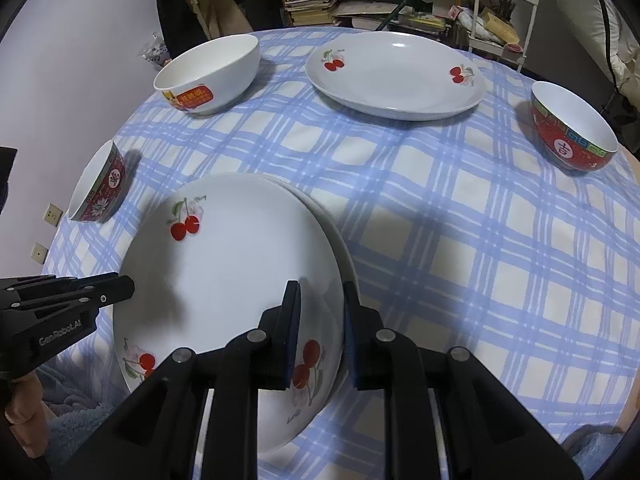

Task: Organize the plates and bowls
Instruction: 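Open the right tool to release the plate rim, then move both open tools to the rim of another cherry plate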

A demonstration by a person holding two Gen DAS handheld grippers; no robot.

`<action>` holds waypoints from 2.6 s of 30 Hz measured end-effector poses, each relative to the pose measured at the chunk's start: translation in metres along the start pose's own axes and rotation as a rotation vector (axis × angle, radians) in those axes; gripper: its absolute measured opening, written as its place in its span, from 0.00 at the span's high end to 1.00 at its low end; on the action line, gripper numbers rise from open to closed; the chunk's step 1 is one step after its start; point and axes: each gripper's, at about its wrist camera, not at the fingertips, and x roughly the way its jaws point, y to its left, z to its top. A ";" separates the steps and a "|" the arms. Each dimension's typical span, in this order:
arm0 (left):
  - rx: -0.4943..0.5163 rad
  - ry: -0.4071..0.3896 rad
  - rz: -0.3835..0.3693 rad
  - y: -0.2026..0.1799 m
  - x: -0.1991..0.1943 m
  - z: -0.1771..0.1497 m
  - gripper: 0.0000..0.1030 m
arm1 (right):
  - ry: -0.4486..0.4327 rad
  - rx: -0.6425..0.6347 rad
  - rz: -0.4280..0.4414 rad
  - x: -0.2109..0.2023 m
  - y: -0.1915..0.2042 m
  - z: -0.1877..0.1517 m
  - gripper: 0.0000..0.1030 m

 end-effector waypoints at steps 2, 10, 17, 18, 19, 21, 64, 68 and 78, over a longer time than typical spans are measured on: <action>0.005 -0.002 0.006 -0.002 0.001 -0.001 0.90 | -0.006 -0.010 -0.010 -0.001 0.001 -0.001 0.79; -0.001 0.011 0.001 -0.004 0.005 0.000 0.90 | -0.027 -0.041 -0.063 -0.005 0.007 -0.004 0.79; 0.001 -0.003 -0.014 -0.004 0.000 -0.003 0.90 | -0.015 -0.019 -0.069 -0.004 0.002 -0.003 0.77; 0.003 -0.008 -0.011 -0.005 -0.001 -0.004 0.90 | -0.010 -0.019 -0.075 -0.003 0.001 -0.003 0.77; 0.008 -0.015 -0.004 -0.006 -0.002 -0.005 0.90 | -0.008 -0.017 -0.076 -0.002 0.001 -0.004 0.77; 0.021 -0.018 0.013 -0.007 -0.003 -0.006 0.90 | -0.009 -0.009 -0.071 -0.002 0.000 -0.005 0.77; 0.091 -0.144 0.011 -0.033 -0.066 0.037 0.47 | -0.034 0.208 -0.032 -0.041 -0.052 0.022 0.10; 0.127 -0.167 0.044 -0.040 -0.073 0.049 0.27 | -0.058 0.207 -0.042 -0.049 -0.055 0.032 0.09; 0.177 -0.192 0.055 -0.054 -0.078 0.083 0.19 | -0.128 0.131 -0.053 -0.057 -0.054 0.068 0.02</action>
